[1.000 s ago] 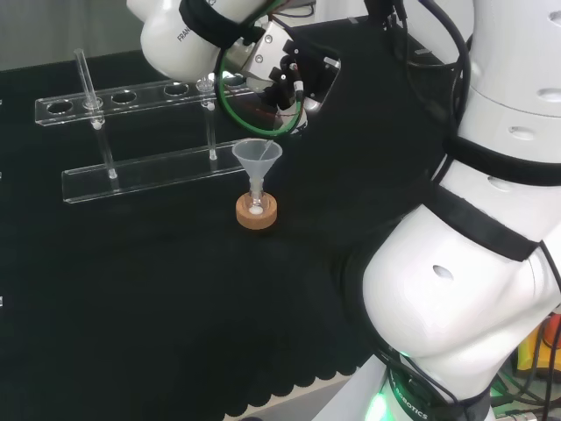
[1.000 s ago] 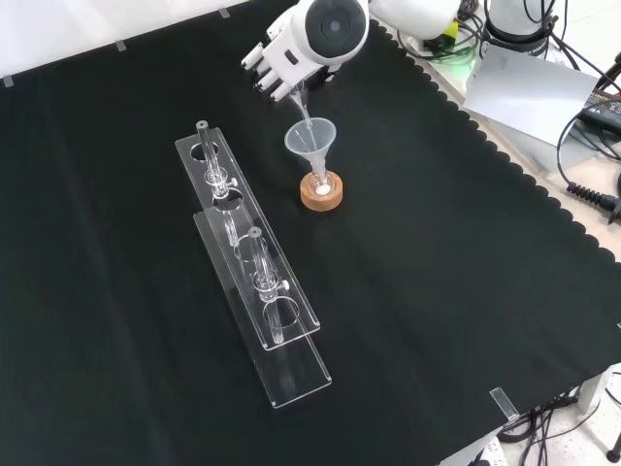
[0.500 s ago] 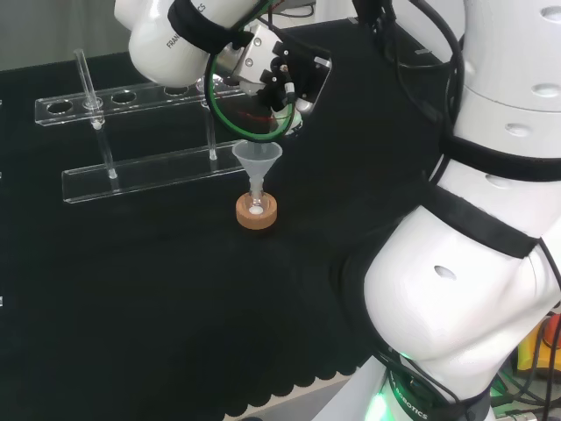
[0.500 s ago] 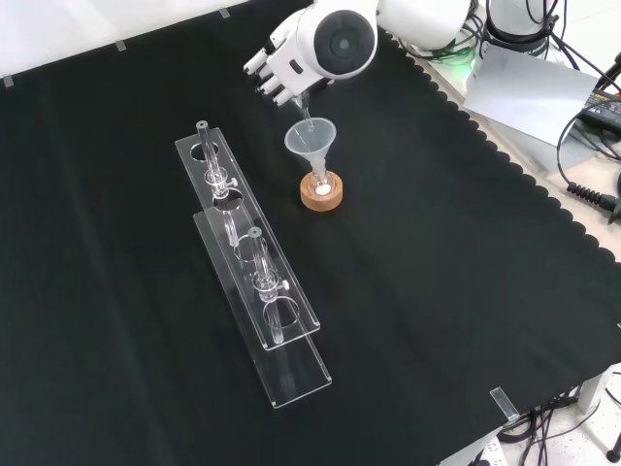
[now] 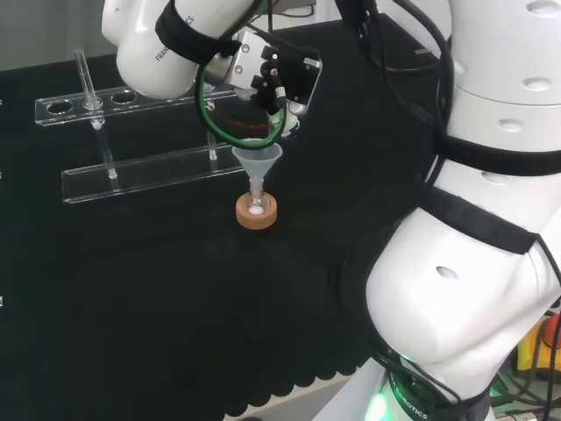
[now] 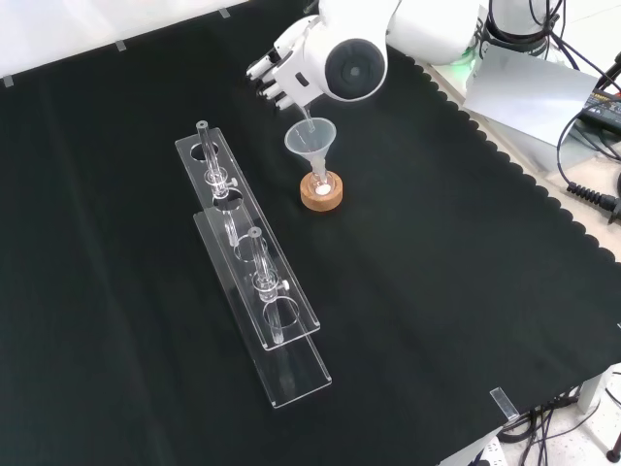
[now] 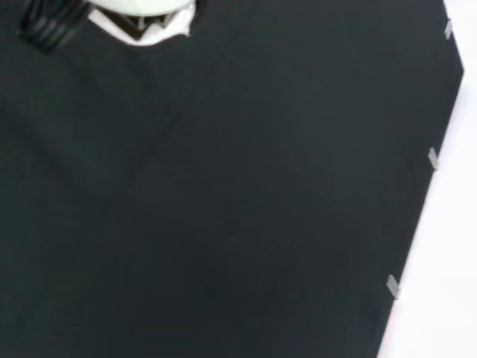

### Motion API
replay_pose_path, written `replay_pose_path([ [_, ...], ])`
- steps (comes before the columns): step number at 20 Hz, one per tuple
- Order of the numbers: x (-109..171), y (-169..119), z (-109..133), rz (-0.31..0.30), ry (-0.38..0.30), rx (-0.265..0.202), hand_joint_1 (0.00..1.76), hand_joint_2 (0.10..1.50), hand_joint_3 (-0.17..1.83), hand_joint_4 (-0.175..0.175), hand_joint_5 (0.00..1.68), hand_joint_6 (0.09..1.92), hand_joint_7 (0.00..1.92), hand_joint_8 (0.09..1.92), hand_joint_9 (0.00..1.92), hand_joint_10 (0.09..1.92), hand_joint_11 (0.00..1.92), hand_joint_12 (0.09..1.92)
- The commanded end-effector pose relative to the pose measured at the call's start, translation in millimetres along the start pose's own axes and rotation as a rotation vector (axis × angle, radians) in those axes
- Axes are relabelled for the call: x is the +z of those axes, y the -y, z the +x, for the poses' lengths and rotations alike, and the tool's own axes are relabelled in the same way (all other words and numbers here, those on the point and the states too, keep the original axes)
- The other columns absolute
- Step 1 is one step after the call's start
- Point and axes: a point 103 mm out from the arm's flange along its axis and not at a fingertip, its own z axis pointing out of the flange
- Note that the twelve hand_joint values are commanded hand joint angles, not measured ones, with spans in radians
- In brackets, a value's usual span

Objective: Pour all the NaCl from the weighing funnel into the round-bottom flask.

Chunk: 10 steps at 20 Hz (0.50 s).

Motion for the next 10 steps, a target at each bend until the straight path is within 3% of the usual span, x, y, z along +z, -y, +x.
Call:
replay_pose_path([
  [1,-4.8,4.3,-0.3,-0.001,0.028,0.012,1.06,0.7,0.74,0.175,1.08,1.04,0.61,0.66,0.84,0.51,0.47,1.27],
  [10,-11.8,6.8,4.8,0.003,0.079,0.014,1.07,0.7,0.74,0.175,1.09,1.04,0.6,0.66,0.83,0.51,0.48,1.27],
])
